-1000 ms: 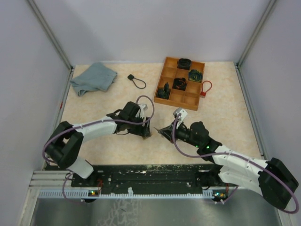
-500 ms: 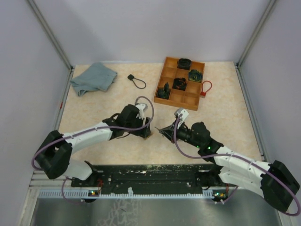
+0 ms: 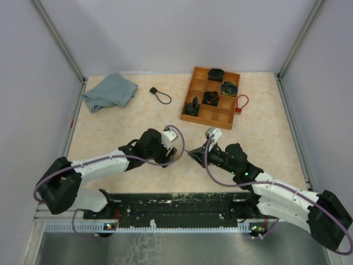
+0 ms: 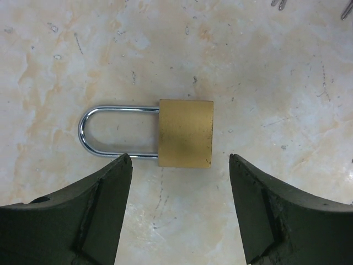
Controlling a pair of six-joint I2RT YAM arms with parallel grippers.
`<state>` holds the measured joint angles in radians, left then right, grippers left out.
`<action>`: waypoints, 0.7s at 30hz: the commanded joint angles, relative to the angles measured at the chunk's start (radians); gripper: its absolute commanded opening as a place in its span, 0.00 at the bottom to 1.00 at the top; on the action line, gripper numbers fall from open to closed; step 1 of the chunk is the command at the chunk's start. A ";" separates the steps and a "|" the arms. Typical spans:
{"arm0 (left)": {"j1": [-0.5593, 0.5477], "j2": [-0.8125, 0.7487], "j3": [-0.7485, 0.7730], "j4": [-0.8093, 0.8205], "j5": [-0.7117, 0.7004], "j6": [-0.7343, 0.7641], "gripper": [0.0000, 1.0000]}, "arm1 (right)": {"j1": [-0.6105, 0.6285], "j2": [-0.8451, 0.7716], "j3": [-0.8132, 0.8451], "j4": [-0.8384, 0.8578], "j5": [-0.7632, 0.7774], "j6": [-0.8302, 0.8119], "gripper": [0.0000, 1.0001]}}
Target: Unlock with the key
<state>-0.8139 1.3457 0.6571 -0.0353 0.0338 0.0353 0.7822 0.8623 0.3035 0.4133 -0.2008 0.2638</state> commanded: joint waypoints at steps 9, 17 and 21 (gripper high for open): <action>-0.023 0.161 0.084 -0.043 -0.016 0.183 0.77 | -0.004 -0.060 0.014 0.002 0.030 -0.023 0.00; -0.038 0.219 0.102 -0.062 -0.031 0.185 0.75 | -0.004 -0.050 0.019 0.008 0.026 -0.023 0.00; -0.042 0.238 0.105 -0.071 -0.028 0.185 0.73 | -0.004 -0.044 0.022 0.006 0.025 -0.025 0.00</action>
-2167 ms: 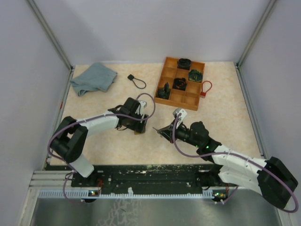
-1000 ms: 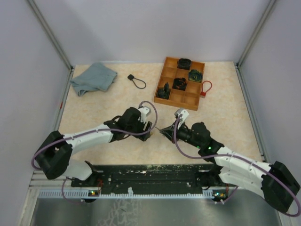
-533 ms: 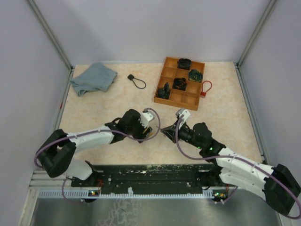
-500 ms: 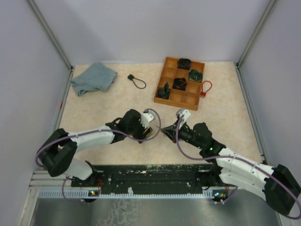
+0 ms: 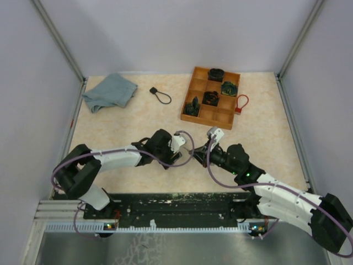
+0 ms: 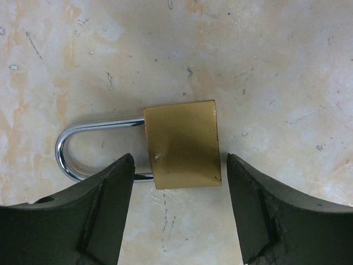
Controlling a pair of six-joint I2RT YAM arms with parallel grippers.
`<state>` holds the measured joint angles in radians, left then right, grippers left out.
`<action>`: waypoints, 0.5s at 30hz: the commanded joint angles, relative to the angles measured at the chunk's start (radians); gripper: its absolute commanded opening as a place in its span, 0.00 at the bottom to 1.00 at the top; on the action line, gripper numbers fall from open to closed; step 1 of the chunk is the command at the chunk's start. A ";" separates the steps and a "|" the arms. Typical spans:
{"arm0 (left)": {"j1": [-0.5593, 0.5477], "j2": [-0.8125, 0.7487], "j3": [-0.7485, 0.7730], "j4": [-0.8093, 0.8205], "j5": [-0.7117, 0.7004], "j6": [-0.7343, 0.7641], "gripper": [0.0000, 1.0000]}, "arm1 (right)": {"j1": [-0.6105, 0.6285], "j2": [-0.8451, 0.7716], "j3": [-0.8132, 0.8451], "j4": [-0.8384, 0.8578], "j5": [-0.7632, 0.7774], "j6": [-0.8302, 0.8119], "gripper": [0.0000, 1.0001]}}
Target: Unlock with the key
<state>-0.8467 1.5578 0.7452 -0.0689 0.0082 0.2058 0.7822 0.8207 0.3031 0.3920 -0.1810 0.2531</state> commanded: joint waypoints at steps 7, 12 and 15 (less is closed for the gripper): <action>-0.012 0.030 0.028 -0.058 0.019 0.022 0.59 | -0.004 -0.010 0.022 0.018 0.014 -0.016 0.00; -0.012 0.006 0.039 -0.086 0.020 0.006 0.46 | -0.004 -0.018 0.019 0.013 0.022 -0.015 0.00; -0.013 -0.032 0.035 -0.072 0.014 -0.029 0.44 | -0.005 -0.017 0.026 0.008 0.021 -0.015 0.00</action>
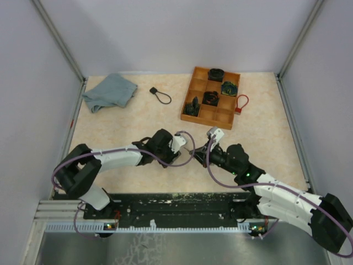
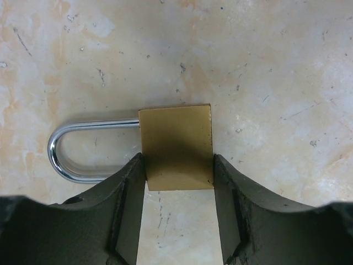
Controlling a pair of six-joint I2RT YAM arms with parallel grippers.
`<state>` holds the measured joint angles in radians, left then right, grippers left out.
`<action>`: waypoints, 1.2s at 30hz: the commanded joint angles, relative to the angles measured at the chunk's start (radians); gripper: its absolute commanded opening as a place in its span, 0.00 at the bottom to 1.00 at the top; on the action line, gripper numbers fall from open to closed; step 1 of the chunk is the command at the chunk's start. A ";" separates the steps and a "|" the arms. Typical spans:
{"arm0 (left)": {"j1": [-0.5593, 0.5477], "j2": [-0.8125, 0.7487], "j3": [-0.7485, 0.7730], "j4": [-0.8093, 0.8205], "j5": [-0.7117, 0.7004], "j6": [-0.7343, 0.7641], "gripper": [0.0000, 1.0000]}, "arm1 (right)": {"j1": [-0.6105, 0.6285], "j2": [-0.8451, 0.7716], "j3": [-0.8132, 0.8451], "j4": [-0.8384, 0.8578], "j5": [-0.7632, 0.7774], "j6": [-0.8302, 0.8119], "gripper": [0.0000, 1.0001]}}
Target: Unlock with the key
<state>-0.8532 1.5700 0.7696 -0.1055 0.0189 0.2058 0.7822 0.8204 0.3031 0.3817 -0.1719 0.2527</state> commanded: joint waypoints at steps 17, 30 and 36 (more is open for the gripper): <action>-0.005 -0.367 -0.283 0.505 -0.051 -0.212 0.37 | -0.004 0.081 0.147 -0.152 -0.045 0.149 0.00; -0.007 -0.485 -0.542 1.040 0.020 -0.123 0.25 | 0.015 0.220 0.204 -0.129 -0.136 0.269 0.00; -0.006 -0.493 -0.572 1.144 0.054 -0.076 0.23 | 0.031 0.253 0.185 -0.046 -0.141 0.310 0.00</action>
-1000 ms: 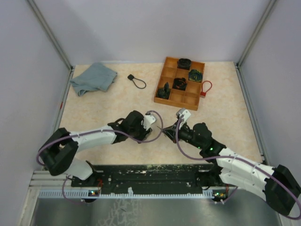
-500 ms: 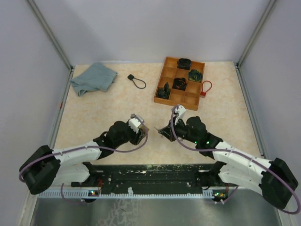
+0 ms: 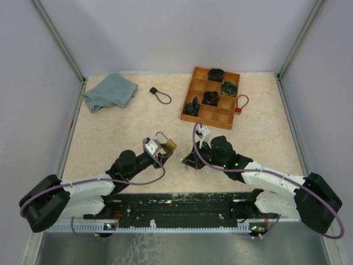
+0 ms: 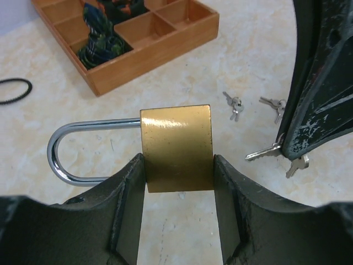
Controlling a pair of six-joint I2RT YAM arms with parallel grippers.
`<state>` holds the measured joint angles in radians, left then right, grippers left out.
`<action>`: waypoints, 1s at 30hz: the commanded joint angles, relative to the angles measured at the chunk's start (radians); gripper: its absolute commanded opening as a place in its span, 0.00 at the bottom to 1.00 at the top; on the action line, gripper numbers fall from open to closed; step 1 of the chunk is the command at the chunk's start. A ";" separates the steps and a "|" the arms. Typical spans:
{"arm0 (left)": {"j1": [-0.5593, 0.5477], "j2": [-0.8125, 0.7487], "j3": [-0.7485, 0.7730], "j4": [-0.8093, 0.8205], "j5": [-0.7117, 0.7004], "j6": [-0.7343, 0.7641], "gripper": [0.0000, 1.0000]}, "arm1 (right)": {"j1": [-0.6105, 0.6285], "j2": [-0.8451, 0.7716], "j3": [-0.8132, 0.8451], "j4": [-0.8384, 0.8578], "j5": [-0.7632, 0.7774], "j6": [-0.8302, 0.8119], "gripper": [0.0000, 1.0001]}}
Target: Unlock with the key
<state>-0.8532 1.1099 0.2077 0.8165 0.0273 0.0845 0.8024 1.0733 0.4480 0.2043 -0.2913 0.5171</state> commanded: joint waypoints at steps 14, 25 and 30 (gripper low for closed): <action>-0.010 -0.053 -0.056 0.340 0.112 0.114 0.22 | 0.011 0.013 -0.001 0.264 -0.012 0.086 0.00; -0.012 -0.057 -0.063 0.357 0.108 0.119 0.22 | 0.011 0.002 0.002 0.252 -0.006 0.084 0.00; -0.013 -0.066 -0.068 0.357 0.106 0.118 0.22 | 0.011 -0.012 -0.004 0.252 0.012 0.096 0.00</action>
<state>-0.8570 1.0790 0.1394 1.0481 0.1055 0.1925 0.8051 1.0828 0.4450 0.3969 -0.3080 0.6006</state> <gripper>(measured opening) 0.539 0.022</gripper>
